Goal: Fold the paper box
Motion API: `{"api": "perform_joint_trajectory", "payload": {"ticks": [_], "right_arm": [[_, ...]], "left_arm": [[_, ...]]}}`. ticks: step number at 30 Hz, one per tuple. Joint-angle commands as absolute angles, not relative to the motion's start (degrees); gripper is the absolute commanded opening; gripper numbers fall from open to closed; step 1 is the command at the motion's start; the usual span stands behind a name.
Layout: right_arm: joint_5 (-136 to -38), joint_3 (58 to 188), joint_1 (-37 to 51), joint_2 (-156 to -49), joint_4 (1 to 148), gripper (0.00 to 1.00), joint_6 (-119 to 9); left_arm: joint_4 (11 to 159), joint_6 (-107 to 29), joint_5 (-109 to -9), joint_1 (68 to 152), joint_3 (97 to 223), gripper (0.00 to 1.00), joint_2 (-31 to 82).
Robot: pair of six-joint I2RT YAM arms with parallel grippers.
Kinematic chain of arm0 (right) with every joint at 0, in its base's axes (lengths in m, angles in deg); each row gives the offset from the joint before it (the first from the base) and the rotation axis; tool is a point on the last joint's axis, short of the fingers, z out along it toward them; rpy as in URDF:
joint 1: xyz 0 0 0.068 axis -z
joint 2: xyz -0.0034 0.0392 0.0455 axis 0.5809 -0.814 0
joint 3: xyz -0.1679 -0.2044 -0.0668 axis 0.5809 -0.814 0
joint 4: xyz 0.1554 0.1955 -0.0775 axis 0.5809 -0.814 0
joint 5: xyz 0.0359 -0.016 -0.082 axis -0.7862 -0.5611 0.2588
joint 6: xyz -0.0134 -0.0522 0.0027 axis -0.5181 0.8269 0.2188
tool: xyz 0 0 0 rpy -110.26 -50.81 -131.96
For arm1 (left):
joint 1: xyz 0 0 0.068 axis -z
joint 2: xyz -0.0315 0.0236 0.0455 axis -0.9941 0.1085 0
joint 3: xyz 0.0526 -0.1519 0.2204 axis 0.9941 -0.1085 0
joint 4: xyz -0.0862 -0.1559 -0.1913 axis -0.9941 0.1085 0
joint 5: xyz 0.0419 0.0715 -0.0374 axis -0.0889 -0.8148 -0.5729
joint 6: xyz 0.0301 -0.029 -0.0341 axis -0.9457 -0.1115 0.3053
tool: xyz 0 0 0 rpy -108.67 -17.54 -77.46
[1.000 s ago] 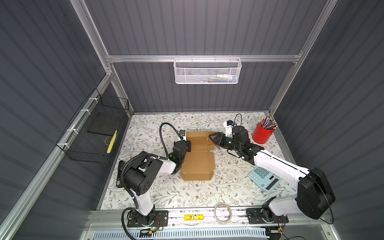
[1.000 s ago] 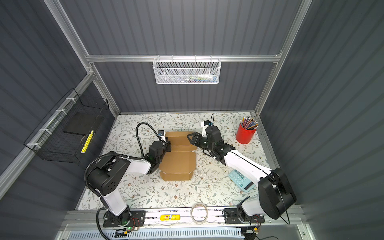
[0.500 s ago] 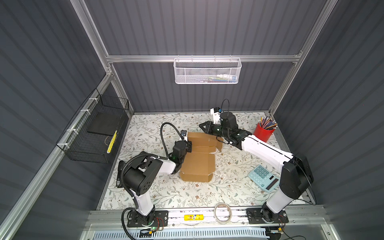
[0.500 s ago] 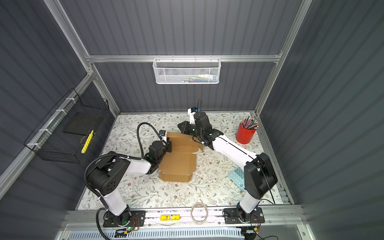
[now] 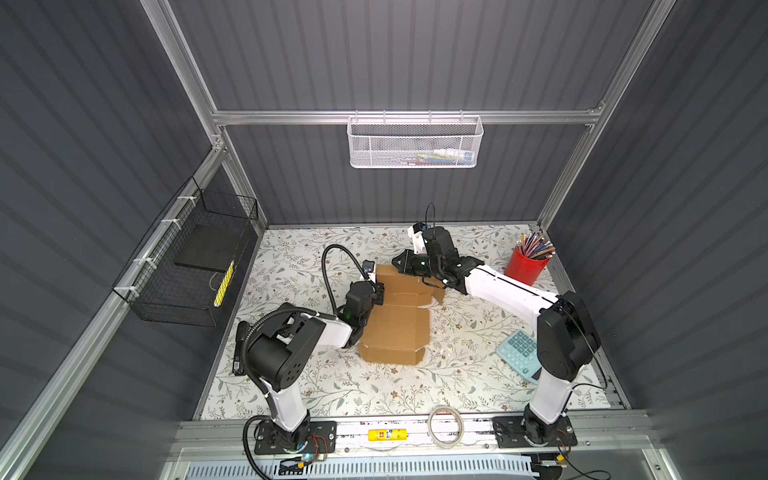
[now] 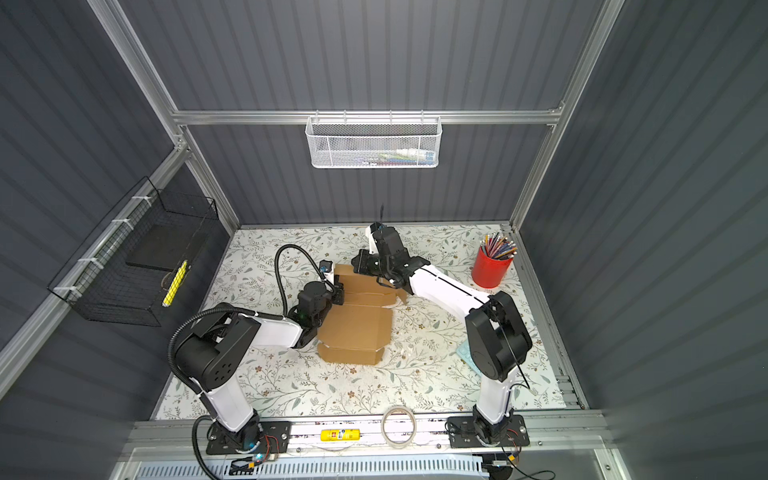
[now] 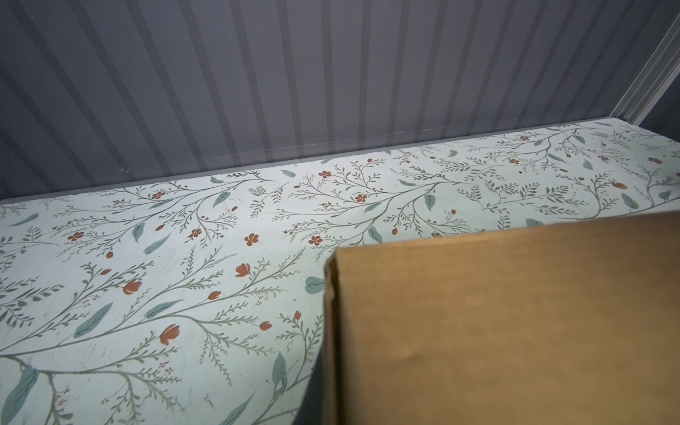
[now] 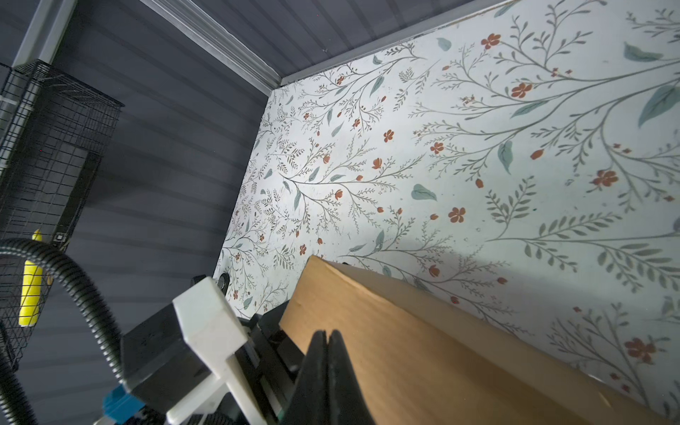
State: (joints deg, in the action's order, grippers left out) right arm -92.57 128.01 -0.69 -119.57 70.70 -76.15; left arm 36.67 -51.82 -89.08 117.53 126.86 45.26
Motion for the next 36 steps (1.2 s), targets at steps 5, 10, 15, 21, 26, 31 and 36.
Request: {"api": "perform_joint_trajectory", "payload": {"ticks": [5, 10, 15, 21, 26, 31, 36], "right_arm": [[-91.9, 130.9, -1.0, -122.1, 69.1, 0.06, -75.1], [-91.8, 131.0, -1.1, -123.0, 68.9, 0.06, -75.1], [-91.7, 130.8, -1.1, -123.6, 68.8, 0.05, -75.0], [-91.7, 130.5, -1.0, -124.1, 68.8, 0.05, -75.1], [-91.5, 130.2, -1.1, -124.2, 68.8, 0.05, -75.2], [-91.4, 129.7, -1.0, -124.2, 69.0, 0.05, -75.4], [-91.4, 129.4, -1.0, -124.2, 69.1, 0.04, -75.4]], "left_arm": [[37.4, -53.6, -89.2, 117.3, 127.8, 0.0, 46.5], [37.3, -53.5, -89.3, 117.3, 127.8, 0.0, 47.3], [37.3, -53.4, -89.4, 117.3, 128.0, 0.01, 47.8], [37.1, -53.1, -89.4, 117.3, 127.7, 0.02, 47.9], [37.0, -53.1, -89.8, 117.3, 127.5, 0.08, 47.9], [36.7, -53.1, -90.5, 117.3, 126.9, 0.15, 48.0], [36.6, -53.1, -91.4, 117.3, 126.6, 0.21, 48.2]]}}
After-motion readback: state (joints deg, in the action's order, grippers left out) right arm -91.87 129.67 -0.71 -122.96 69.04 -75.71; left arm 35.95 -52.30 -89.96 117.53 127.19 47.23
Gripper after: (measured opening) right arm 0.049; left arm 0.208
